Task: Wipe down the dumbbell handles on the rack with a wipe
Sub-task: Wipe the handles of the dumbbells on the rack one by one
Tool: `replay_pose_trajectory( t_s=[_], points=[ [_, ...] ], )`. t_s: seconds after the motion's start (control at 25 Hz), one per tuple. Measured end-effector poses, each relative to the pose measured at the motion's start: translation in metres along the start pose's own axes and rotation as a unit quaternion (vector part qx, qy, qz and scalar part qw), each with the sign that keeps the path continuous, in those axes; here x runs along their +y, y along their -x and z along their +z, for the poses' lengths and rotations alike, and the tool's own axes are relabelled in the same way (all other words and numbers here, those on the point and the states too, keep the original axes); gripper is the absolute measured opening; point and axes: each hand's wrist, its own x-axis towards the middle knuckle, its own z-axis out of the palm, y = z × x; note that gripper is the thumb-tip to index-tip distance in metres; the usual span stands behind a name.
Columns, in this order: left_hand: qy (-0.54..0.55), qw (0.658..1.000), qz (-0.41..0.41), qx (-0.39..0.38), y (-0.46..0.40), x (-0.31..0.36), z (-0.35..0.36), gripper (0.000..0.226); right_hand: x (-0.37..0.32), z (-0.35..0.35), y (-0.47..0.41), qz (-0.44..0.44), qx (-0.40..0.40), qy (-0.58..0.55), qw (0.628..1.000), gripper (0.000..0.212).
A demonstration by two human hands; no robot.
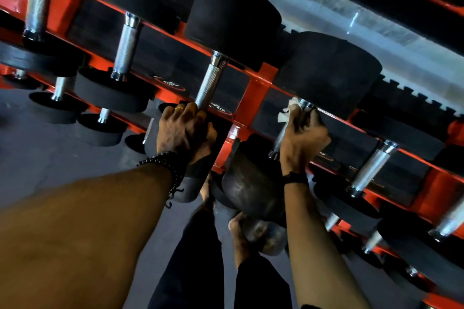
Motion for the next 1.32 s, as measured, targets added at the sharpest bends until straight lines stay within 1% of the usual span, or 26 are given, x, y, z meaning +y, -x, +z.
replay_pose_trajectory(
  t_s=[0.12, 0.2, 0.24, 0.32, 0.36, 0.44, 0.52, 0.56, 0.68, 0.72, 0.76, 0.84, 0.88, 0.92, 0.96, 1.0, 1.04, 1.08, 1.16, 1.2, 1.24, 1.28, 1.32],
  points=[
    [-0.006, 1.000, -0.001, 0.025, 0.001, 0.003, -0.008, 0.040, -0.012, 0.011, 0.010, 0.039, 0.044, -0.012, 0.998, 0.043],
    [0.009, 1.000, 0.007, 0.026, 0.001, 0.002, -0.006, 0.041, -0.014, 0.012, 0.007, 0.062, 0.061, -0.030, 0.996, 0.033],
    [0.021, 1.000, 0.009, 0.014, 0.001, 0.001, -0.007, 0.042, -0.015, 0.009, 0.004, 0.084, 0.056, -0.044, 0.994, 0.028],
    [0.025, 0.999, 0.007, 0.020, 0.002, 0.001, -0.006, 0.042, -0.010, 0.003, -0.004, 0.128, 0.039, -0.079, 0.988, 0.027],
    [0.026, 0.999, 0.007, 0.025, 0.002, 0.001, -0.005, 0.041, -0.006, 0.001, -0.011, 0.168, 0.031, -0.101, 0.980, 0.025],
    [0.034, 0.999, 0.009, 0.036, 0.003, 0.001, -0.005, 0.040, -0.002, -0.005, -0.031, 0.255, -0.003, -0.141, 0.957, 0.010],
    [0.040, 0.999, 0.007, 0.032, 0.001, 0.002, -0.006, 0.039, -0.004, -0.008, -0.045, 0.294, -0.016, -0.168, 0.941, 0.033],
    [0.042, 0.999, 0.006, 0.027, 0.001, 0.001, -0.006, 0.039, -0.008, -0.009, -0.042, 0.291, -0.013, -0.173, 0.941, 0.034],
    [0.033, 0.999, 0.008, 0.019, 0.002, 0.002, -0.006, 0.040, -0.027, -0.008, -0.012, 0.236, -0.022, -0.144, 0.961, 0.019],
    [0.032, 0.999, 0.009, 0.018, 0.002, 0.001, -0.007, 0.040, -0.030, -0.005, -0.008, 0.241, -0.048, -0.151, 0.958, 0.013],
    [0.033, 0.999, 0.012, 0.020, 0.001, 0.001, -0.007, 0.041, -0.030, 0.000, -0.011, 0.274, -0.084, -0.186, 0.940, 0.008],
    [0.029, 0.999, 0.009, 0.016, 0.001, 0.002, -0.006, 0.042, -0.023, 0.009, -0.025, 0.320, -0.160, -0.242, 0.902, 0.036],
    [0.024, 1.000, 0.009, 0.015, 0.002, 0.002, -0.005, 0.042, -0.023, 0.006, -0.026, 0.329, -0.170, -0.245, 0.896, 0.037],
    [0.017, 1.000, 0.008, 0.015, 0.002, 0.002, -0.005, 0.042, -0.020, 0.005, -0.024, 0.320, -0.152, -0.232, 0.906, 0.029],
    [0.011, 1.000, 0.006, 0.011, 0.002, 0.002, -0.006, 0.042, -0.019, 0.005, -0.018, 0.287, -0.120, -0.201, 0.929, 0.023],
    [0.006, 1.000, 0.005, 0.011, 0.002, 0.001, -0.006, 0.041, -0.017, 0.005, -0.009, 0.265, -0.094, -0.173, 0.944, 0.024],
    [0.004, 1.000, 0.007, 0.011, 0.001, 0.001, -0.005, 0.041, -0.017, 0.005, -0.004, 0.231, -0.086, -0.149, 0.958, 0.030],
    [0.006, 1.000, 0.010, 0.012, 0.000, 0.002, -0.005, 0.041, -0.013, 0.008, -0.005, 0.225, -0.080, -0.136, 0.961, 0.037],
    [0.013, 1.000, 0.009, 0.011, 0.003, 0.004, -0.005, 0.040, -0.012, 0.008, -0.020, 0.251, -0.108, -0.152, 0.950, 0.041],
    [0.010, 1.000, 0.008, 0.015, 0.003, 0.004, -0.004, 0.038, -0.005, 0.007, -0.026, 0.238, -0.126, -0.123, 0.955, 0.038],
    [0.005, 1.000, 0.007, 0.019, 0.002, 0.004, -0.005, 0.037, -0.002, 0.001, -0.024, 0.207, -0.160, -0.069, 0.963, 0.035],
    [0.007, 1.000, 0.008, 0.017, 0.001, 0.004, -0.005, 0.037, 0.001, -0.008, -0.014, 0.137, -0.189, 0.008, 0.972, 0.036],
    [0.012, 1.000, 0.011, 0.016, 0.001, 0.004, -0.005, 0.036, 0.006, -0.017, 0.000, 0.065, -0.181, 0.066, 0.979, 0.041]
  ],
)
